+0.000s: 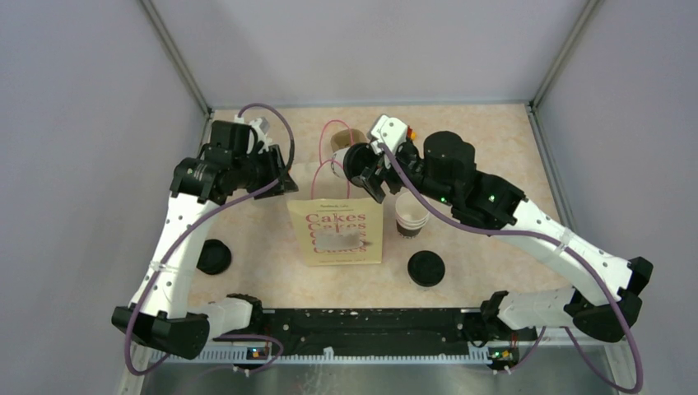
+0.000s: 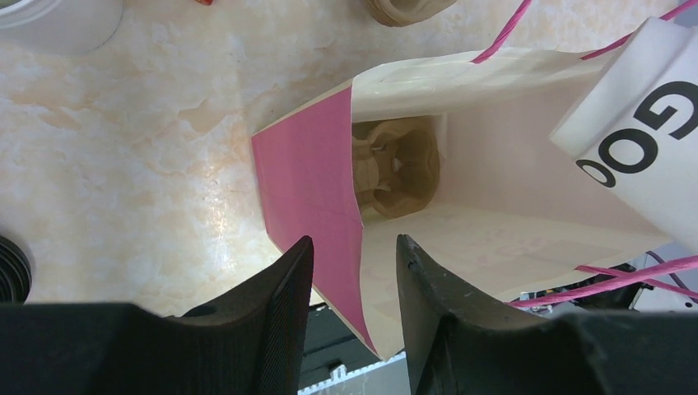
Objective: Pack the takeout coffee
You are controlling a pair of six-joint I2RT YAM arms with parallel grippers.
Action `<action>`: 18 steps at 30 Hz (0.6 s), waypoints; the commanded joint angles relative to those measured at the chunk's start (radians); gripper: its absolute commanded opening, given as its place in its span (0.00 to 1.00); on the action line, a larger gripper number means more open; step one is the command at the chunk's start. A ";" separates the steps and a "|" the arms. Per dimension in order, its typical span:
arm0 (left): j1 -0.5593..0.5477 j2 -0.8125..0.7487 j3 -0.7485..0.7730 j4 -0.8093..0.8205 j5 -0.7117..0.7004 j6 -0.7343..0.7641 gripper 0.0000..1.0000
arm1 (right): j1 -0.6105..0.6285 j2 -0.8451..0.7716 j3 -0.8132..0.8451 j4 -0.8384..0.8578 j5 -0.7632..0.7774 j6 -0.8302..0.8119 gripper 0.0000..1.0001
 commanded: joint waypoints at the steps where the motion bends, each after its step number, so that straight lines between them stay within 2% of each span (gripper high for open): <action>1: 0.006 -0.035 -0.008 0.038 -0.014 -0.004 0.47 | -0.003 -0.042 0.027 0.054 0.015 0.005 0.67; 9: 0.006 -0.051 -0.019 0.040 -0.014 -0.016 0.48 | -0.005 -0.067 0.019 0.037 0.029 0.003 0.67; 18: 0.006 -0.067 -0.022 0.041 0.005 -0.033 0.49 | -0.009 -0.025 -0.006 0.031 -0.019 -0.007 0.66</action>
